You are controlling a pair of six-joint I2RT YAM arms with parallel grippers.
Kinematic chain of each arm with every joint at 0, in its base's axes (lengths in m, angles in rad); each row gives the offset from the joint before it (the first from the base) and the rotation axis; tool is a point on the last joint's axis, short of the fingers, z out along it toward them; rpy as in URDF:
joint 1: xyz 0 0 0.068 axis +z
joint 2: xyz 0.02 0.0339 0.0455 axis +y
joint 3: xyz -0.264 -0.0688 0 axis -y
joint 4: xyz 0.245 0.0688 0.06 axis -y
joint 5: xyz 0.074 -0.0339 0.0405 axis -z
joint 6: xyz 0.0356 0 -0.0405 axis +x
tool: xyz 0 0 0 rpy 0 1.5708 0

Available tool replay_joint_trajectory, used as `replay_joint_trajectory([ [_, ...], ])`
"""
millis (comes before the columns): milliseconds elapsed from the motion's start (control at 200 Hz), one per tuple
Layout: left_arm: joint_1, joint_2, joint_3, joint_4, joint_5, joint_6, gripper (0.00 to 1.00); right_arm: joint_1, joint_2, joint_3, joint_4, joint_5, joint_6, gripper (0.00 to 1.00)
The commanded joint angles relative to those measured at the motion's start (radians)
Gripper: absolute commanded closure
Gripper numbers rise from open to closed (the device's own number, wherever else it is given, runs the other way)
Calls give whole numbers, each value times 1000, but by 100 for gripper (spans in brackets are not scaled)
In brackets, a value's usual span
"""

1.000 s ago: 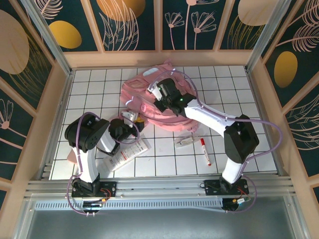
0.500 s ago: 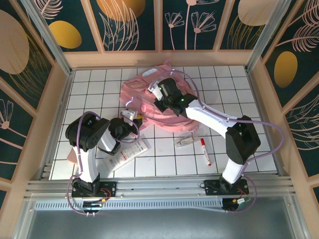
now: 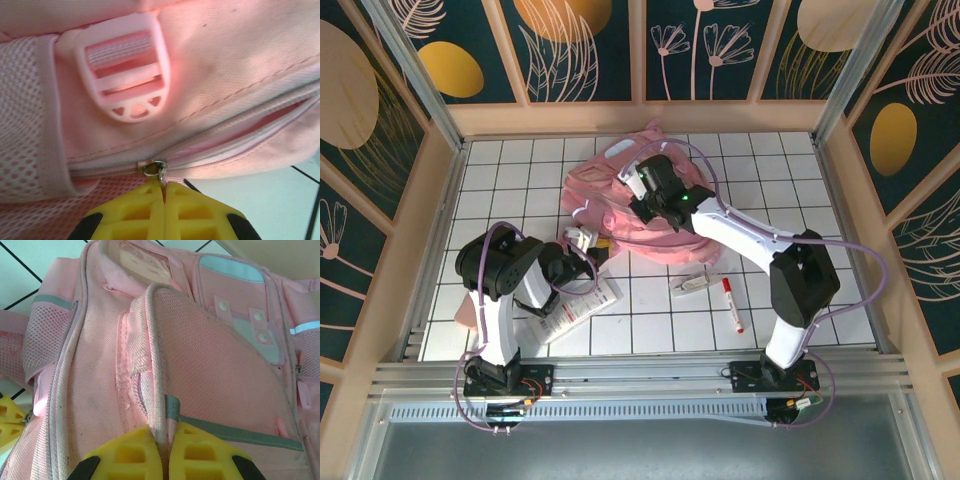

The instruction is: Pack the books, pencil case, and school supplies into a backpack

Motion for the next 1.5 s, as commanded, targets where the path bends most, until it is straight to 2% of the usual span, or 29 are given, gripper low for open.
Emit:
replay_joint_trajectory([
  [0, -15, -5, -1, 48, 150, 7, 100, -8, 19, 66, 122, 0, 43, 100],
  [235, -76, -159, 33, -227, 186, 132, 100, -7, 49, 73, 135, -6, 68, 100],
  [335, -103, -217, 38, -274, 223, 145, 100, -3, 64, 73, 163, -11, 66, 100],
  [581, -205, -314, 91, -426, 206, 204, 100, 10, 142, 139, 197, -74, 104, 100],
  [776, -281, -330, 111, -414, 190, 176, 100, 29, 210, 183, 204, -102, 155, 100],
  [931, -358, -354, 202, -602, 170, 233, 100, 29, 224, 130, 259, -107, 200, 100],
  [1091, -412, -368, 271, -699, 176, 258, 100, 21, 224, 63, 307, -146, 264, 100],
  [1276, -429, -367, 299, -811, 204, 402, 100, 11, 234, 33, 315, -207, 321, 100],
  [1311, -429, -380, 289, -810, 199, 416, 93, 5, 234, 30, 309, -220, 321, 100],
  [1381, -429, -421, 254, -806, 189, 454, 71, -6, 227, 28, 292, -253, 320, 100],
  [1431, -429, -461, 233, -830, 171, 498, 64, -17, 216, 21, 279, -281, 315, 100],
  [1496, -428, -534, 216, -921, 128, 593, 61, -36, 195, 6, 270, -322, 302, 100],
])
